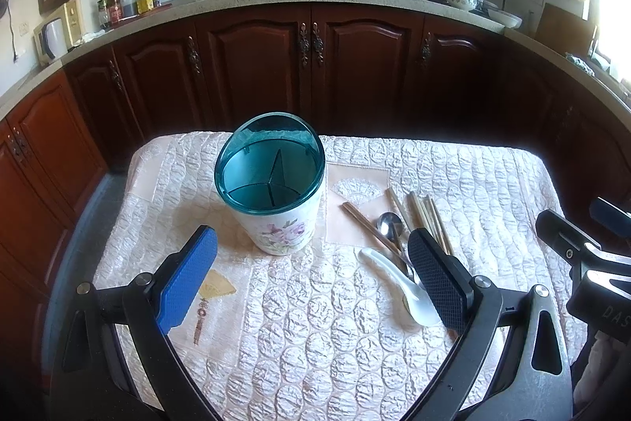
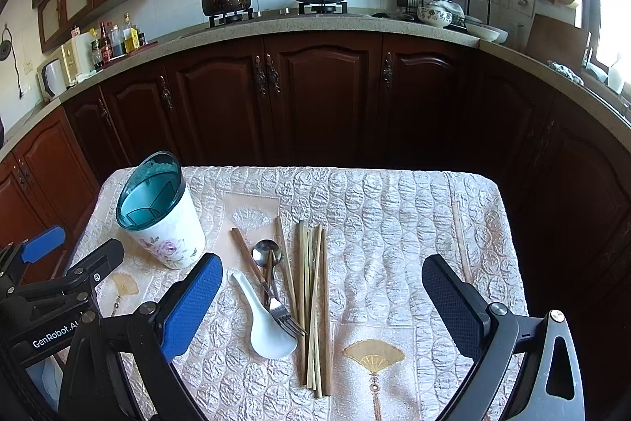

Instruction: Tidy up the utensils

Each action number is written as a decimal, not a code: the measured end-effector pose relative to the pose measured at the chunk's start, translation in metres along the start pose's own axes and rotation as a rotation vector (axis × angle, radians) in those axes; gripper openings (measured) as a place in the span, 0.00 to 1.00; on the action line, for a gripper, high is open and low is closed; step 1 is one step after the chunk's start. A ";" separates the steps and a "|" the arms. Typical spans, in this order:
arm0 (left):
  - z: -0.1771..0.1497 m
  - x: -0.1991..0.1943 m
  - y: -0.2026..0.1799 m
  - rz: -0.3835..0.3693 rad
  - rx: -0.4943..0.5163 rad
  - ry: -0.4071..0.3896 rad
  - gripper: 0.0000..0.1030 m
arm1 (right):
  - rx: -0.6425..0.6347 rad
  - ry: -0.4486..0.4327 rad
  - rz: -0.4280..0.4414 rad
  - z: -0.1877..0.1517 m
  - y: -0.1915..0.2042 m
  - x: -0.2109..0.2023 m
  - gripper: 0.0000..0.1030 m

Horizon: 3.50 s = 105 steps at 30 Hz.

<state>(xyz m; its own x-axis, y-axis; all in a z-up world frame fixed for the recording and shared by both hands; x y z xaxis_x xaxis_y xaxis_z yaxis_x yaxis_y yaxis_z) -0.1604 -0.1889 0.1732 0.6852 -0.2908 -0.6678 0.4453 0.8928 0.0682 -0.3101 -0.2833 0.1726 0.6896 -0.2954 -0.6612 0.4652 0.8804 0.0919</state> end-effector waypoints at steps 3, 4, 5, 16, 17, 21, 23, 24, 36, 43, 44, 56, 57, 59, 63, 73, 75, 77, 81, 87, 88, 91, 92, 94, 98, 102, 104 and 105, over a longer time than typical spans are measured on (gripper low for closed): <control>-0.001 0.001 -0.001 -0.004 0.001 0.003 0.95 | 0.002 0.001 0.001 0.000 0.000 0.000 0.98; -0.001 0.001 -0.001 -0.005 0.002 0.005 0.95 | 0.003 0.002 0.001 0.000 0.000 0.000 0.98; -0.002 0.001 -0.002 -0.006 0.004 0.006 0.95 | 0.003 0.003 0.001 0.000 -0.001 0.001 0.98; -0.003 0.001 -0.003 -0.003 0.002 0.004 0.95 | -0.001 0.008 0.001 -0.001 -0.002 0.001 0.98; -0.003 0.001 -0.003 -0.003 0.002 0.004 0.95 | -0.002 0.009 0.000 -0.002 -0.002 0.001 0.98; -0.003 0.001 -0.001 -0.004 -0.005 0.006 0.95 | -0.005 0.010 -0.001 -0.003 -0.001 0.002 0.98; -0.003 0.001 -0.001 -0.003 -0.005 0.006 0.95 | -0.005 0.011 0.001 -0.003 -0.001 0.002 0.98; -0.003 0.001 -0.001 -0.004 -0.003 0.007 0.95 | -0.005 0.011 0.001 -0.002 -0.001 0.002 0.98; -0.005 0.004 -0.003 -0.006 -0.003 0.018 0.95 | -0.006 0.019 -0.001 -0.004 -0.003 0.005 0.98; -0.006 0.010 -0.004 -0.007 -0.007 0.030 0.95 | -0.004 0.036 -0.001 -0.006 -0.005 0.011 0.98; -0.006 0.011 -0.004 -0.007 -0.007 0.033 0.95 | -0.005 0.038 -0.002 -0.006 -0.005 0.012 0.98; -0.010 0.022 -0.007 -0.008 -0.010 0.060 0.95 | 0.002 0.062 -0.005 -0.009 -0.009 0.022 0.98; -0.011 0.023 -0.007 -0.009 -0.010 0.063 0.95 | 0.003 0.065 -0.005 -0.009 -0.010 0.023 0.98; -0.012 0.025 -0.008 -0.009 -0.008 0.068 0.95 | 0.003 0.068 -0.004 -0.010 -0.010 0.024 0.98; -0.013 0.030 -0.008 -0.012 -0.005 0.081 0.95 | 0.001 0.078 -0.006 -0.011 -0.012 0.028 0.98; -0.032 0.057 0.003 -0.085 -0.026 0.157 0.95 | 0.014 0.137 0.020 -0.024 -0.029 0.053 0.98; -0.035 0.066 0.001 -0.109 -0.031 0.185 0.90 | 0.022 0.155 0.035 -0.028 -0.033 0.061 0.92; -0.037 0.078 -0.003 -0.154 -0.039 0.225 0.74 | 0.030 0.178 0.041 -0.031 -0.037 0.072 0.83; -0.043 0.106 -0.013 -0.237 -0.083 0.311 0.64 | 0.046 0.230 0.079 -0.037 -0.042 0.094 0.74; -0.044 0.139 -0.030 -0.273 -0.124 0.370 0.60 | 0.028 0.275 0.135 -0.033 -0.038 0.116 0.58; -0.043 0.144 -0.032 -0.277 -0.133 0.376 0.59 | 0.023 0.275 0.139 -0.032 -0.037 0.119 0.58; -0.044 0.159 -0.039 -0.274 -0.147 0.394 0.59 | 0.024 0.281 0.144 -0.031 -0.037 0.124 0.58; -0.044 0.163 -0.041 -0.272 -0.146 0.399 0.58 | 0.027 0.286 0.147 -0.032 -0.037 0.126 0.58; -0.046 0.174 -0.047 -0.273 -0.143 0.421 0.46 | 0.033 0.295 0.148 -0.033 -0.039 0.130 0.58; -0.047 0.189 -0.055 -0.297 -0.165 0.455 0.37 | 0.045 0.307 0.161 -0.033 -0.041 0.136 0.58; -0.044 0.193 -0.057 -0.320 -0.171 0.450 0.25 | 0.034 0.316 0.177 -0.029 -0.038 0.143 0.58; -0.045 0.190 -0.054 -0.345 -0.178 0.449 0.20 | 0.015 0.323 0.193 -0.026 -0.031 0.148 0.57; -0.046 0.187 -0.051 -0.349 -0.172 0.453 0.19 | 0.006 0.325 0.203 -0.024 -0.027 0.149 0.55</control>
<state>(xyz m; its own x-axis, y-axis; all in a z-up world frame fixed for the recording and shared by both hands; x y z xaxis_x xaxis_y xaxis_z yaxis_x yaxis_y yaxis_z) -0.0813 -0.2734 0.0105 0.1843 -0.4354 -0.8812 0.4744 0.8246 -0.3082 -0.2329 -0.3424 0.0535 0.5568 0.0185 -0.8304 0.3411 0.9065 0.2489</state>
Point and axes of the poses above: each gripper's, at about its wrist camera, not at the fingertips, and x roughly the way its jaws point, y to its left, z to its top, the point moved 3 cm from there along x, roughly the way its jaws point, and after that the axes turned 6 degrees about x, right-handed, at the moved point
